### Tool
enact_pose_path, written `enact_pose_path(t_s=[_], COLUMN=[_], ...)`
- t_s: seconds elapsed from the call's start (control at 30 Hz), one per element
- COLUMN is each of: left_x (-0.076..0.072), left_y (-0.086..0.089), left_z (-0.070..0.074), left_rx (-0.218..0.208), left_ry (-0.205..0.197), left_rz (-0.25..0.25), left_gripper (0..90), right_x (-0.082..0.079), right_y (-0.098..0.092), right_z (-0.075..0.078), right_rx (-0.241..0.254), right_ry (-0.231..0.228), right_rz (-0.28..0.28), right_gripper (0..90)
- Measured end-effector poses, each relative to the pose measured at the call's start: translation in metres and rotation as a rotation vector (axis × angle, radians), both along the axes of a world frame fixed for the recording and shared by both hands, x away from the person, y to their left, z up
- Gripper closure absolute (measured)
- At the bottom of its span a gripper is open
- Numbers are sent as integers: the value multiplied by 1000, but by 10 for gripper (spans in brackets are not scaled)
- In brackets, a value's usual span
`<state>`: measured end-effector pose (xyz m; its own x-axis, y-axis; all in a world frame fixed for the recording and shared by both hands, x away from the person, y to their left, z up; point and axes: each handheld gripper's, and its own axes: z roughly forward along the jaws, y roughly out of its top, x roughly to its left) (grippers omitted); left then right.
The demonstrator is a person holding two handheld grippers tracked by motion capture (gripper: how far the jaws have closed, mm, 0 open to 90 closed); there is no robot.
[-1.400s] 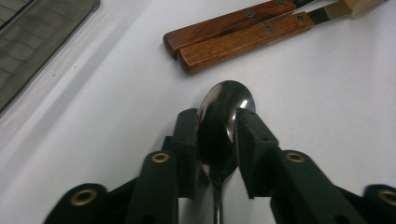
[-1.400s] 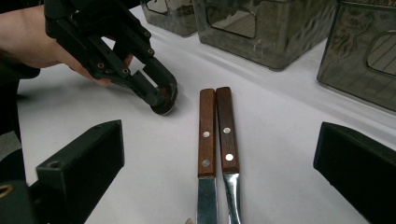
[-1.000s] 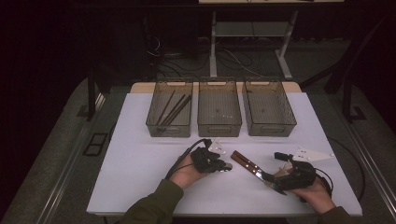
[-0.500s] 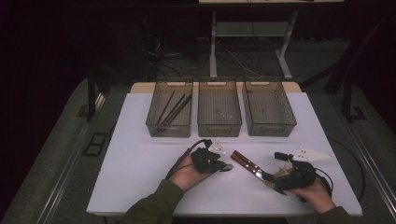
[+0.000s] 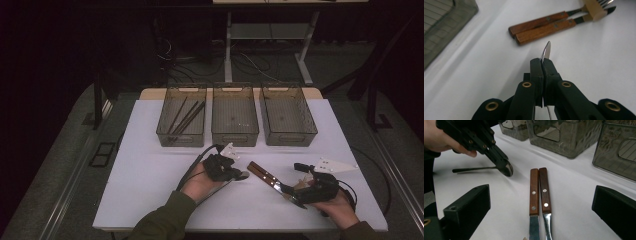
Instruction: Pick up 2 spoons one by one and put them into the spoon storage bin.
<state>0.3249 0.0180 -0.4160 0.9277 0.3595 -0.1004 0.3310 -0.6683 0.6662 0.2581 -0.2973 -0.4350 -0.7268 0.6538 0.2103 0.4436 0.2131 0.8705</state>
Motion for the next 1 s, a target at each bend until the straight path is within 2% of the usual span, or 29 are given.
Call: enact_pose_path(t_s=[0.13,0.23,0.5,0.8,1.0], left_x=[5,10,25,45,64], left_y=[3,4,11,19,22], left_z=[6,9,21,50,69], left_rx=[-22,-18,-60,-107,-105], left_ry=[4,-2,-9,-39,-78], left_rz=[13,9,46,77,82], left_gripper=[886,886,886,886,886], right_x=[-1,-1,-2,-3,-3], right_y=[0,0,0,-1,-1], right_z=[0,0,1,1,2], right_rx=[4,8,23,30,32], right_ry=[5,8,9,8,3], right_rz=[-1,1,1,-6,-8], right_gripper=[18,18,18,18,18])
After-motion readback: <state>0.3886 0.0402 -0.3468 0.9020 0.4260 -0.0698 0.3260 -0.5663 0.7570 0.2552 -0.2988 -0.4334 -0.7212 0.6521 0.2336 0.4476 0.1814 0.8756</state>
